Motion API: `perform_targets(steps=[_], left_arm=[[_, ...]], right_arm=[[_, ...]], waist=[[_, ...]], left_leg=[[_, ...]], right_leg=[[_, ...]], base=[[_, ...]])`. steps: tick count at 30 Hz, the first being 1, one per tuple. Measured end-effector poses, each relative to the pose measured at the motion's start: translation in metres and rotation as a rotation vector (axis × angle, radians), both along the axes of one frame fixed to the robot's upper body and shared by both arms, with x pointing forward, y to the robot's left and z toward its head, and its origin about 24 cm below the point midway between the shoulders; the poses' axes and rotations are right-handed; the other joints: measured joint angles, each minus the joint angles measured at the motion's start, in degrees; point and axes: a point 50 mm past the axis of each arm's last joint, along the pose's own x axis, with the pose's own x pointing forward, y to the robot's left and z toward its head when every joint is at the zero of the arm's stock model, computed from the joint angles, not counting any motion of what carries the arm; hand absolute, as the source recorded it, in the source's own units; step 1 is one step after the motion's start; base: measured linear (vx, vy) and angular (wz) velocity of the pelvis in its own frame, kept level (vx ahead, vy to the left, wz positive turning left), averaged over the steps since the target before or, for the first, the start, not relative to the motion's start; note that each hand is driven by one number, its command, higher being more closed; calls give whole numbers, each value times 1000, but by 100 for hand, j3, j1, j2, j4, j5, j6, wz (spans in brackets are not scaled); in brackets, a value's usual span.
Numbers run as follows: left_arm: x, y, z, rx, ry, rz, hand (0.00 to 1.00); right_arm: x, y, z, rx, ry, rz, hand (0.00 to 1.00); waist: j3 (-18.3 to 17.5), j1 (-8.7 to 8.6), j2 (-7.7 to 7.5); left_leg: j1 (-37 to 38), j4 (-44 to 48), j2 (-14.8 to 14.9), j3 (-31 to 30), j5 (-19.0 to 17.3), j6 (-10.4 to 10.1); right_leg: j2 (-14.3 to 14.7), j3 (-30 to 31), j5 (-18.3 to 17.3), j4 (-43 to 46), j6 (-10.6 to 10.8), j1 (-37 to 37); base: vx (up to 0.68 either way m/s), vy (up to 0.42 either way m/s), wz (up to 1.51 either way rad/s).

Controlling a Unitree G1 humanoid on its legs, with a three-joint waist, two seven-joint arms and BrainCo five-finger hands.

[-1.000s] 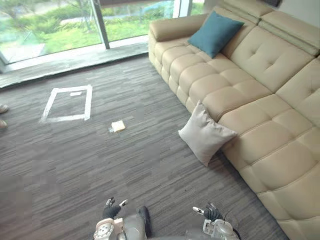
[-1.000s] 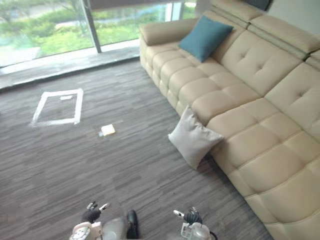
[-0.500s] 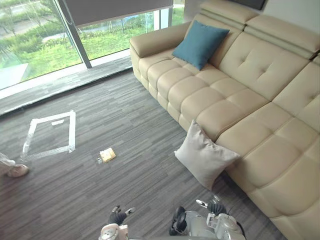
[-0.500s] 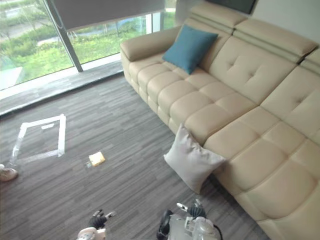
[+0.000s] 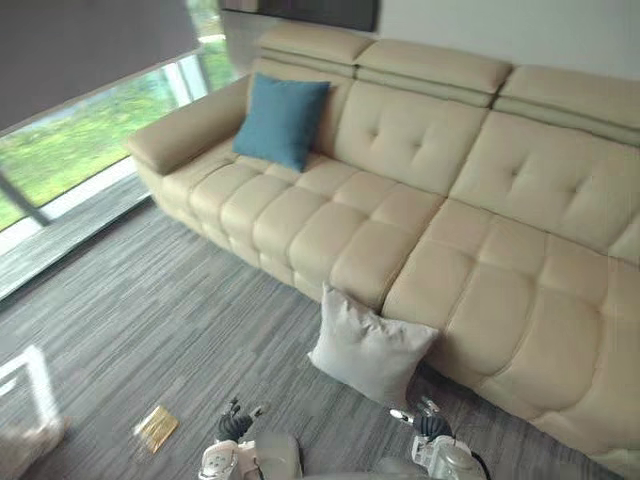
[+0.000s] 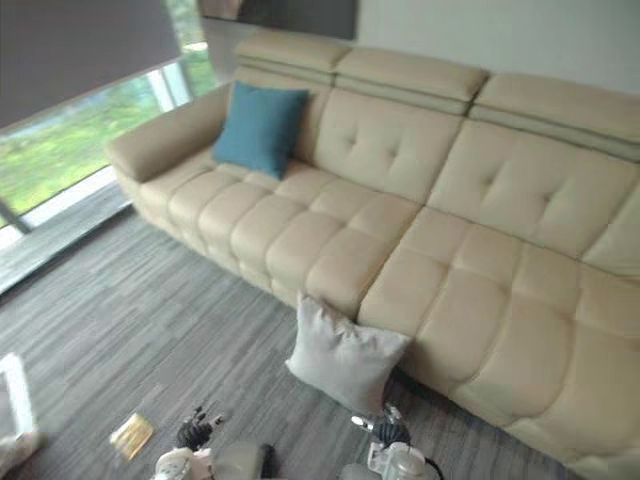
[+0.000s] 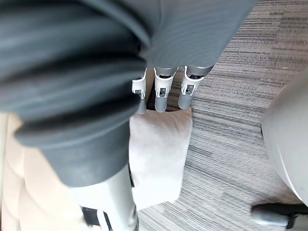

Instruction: Pick up cushions and gather them together orderly.

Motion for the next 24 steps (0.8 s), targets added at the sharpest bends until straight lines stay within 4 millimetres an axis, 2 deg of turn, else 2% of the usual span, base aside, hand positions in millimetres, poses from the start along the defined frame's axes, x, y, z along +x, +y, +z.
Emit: perform_targets(steps=[1, 2, 3, 4, 5, 6, 8, 9, 10, 11, 12, 14, 16, 18, 19, 20, 22, 24], left_arm=[[-1, 1, -1, 2, 6, 0, 0], [0, 2, -1, 5, 13, -2, 0], [-2, 2, -2, 2, 25, -2, 0], [-3, 1, -3, 1, 30, -2, 0], [-4, 0, -4, -1, 34, -14, 0], [-4, -2, -4, 0, 35, -26, 0], [-4, -2, -4, 0, 40, -36, 0], [-5, -2, -5, 1, 47, -43, 0], [-5, 0, -5, 6, 51, -53, 0], [-4, -2, -5, 2, 52, -56, 0], [-3, -14, -8, -29, 60, -70, 0], [-4, -27, -10, -58, 66, -84, 0], [-4, -28, -9, -60, 63, -85, 0], [0, -26, -7, -51, 46, -85, 0], [2, -24, -5, -44, 31, -85, 0], [1, -23, -5, -41, 26, -82, 0], [1, -22, -4, -37, 18, -80, 0], [2, -19, -3, -26, 10, -76, 0]], right_arm=[[1, 0, 0, 0, -4, 0, 0], [1, 0, 1, 3, -6, -7, 0], [1, -1, 1, 1, -7, -6, 0], [1, 0, 1, 1, -7, -5, 0], [1, 0, 1, 0, -7, -1, 0], [1, 1, 1, 0, -7, 1, 0], [3, 0, 1, -3, -10, 4, 0], [5, -2, 2, -6, -14, 1, 0], [5, -3, 1, -9, -11, 1, 0], [5, -4, 2, -11, -14, -1, 0], [6, -13, 3, -34, -18, -8, 0], [4, -26, 3, -57, -11, -39, 0], [3, -27, 3, -57, -6, -46, 0], [0, -27, 1, -56, 4, -53, 0], [-4, -28, 0, -58, 14, -58, 0], [-6, -28, -1, -59, 24, -60, 0], [-7, -28, -2, -59, 29, -62, 0], [-7, -27, -2, -62, 37, -68, 0]], waist=[[-1, -18, -9], [32, -38, 16], [34, -42, 16], [33, -42, 18], [36, -41, 38], [35, -44, 47], [37, -63, 57], [38, -97, 64], [21, -121, 12], [31, -141, 13], [48, -156, 287], [-5, -170, 480], [-9, -183, 488], [20, -182, 439], [36, -123, 408], [36, -73, 399], [35, -72, 376], [65, -20, 325]], left_leg=[[85, -64, -4, 44, -11, 20], [434, -314, 1, 263, -25, 66], [790, -521, 2, 385, -45, 101], [941, -615, 16, 447, -46, 103], [1247, -856, 64, 566, -47, 105], [1438, -1059, 107, 653, -47, 103], [1494, -1181, 155, 761, -47, 100], [1540, -1257, 161, 818, -40, 88], [1540, -1282, 50, 823, -43, 77], [1564, -1294, 30, 778, -57, 34], [1621, -1320, 158, 771, -52, -28], [1643, -1307, 262, 757, -9, -99], [1623, -1080, 334, 721, 83, -241], [1368, -387, 453, 571, 81, -247], [1091, 315, 562, 473, 75, -254], [913, 782, 680, 438, -80, -267], [801, 771, 691, 427, -254, -261], [537, 264, 497, 122, -364, -193]], right_leg=[[-33, -86, 67, 133, 106, -61], [-159, -340, 205, 678, 207, -258], [-330, -689, 153, 1141, 168, -322], [-412, -838, 125, 1265, 143, -320], [-557, -1187, 37, 1409, -6, -331], [-624, -1414, 5, 1355, -61, -436], [-613, -1505, 16, 1110, -56, -645], [-596, -1574, 90, 653, -80, -811], [-574, -1562, 715, -201, -212, -793], [-568, -1520, 733, -285, -332, -754], [-446, -1600, 794, -341, -390, -632], [-326, -1651, 722, -455, -427, -545], [-290, -1734, 677, -607, -430, -386], [-258, -1827, 672, -886, -431, -75], [-232, -1836, 674, -1065, -435, 130], [-195, -1829, 674, -1198, -435, 297], [-183, -1805, 675, -1252, -435, 352], [-202, -1591, 714, -1312, -370, 366]], base=[[240, 231, -92], [203, 191, -67], [204, 171, -63], [188, 137, -48], [167, 80, -38], [149, 49, -43], [116, -35, -30], [197, -110, -27], [212, -122, -25], [209, -115, -18], [190, -107, -10], [212, -132, -4], [168, -151, 17], [111, -148, 27], [58, -82, 9], [48, -55, 0], [37, 5, -13], [48, 94, -34]])
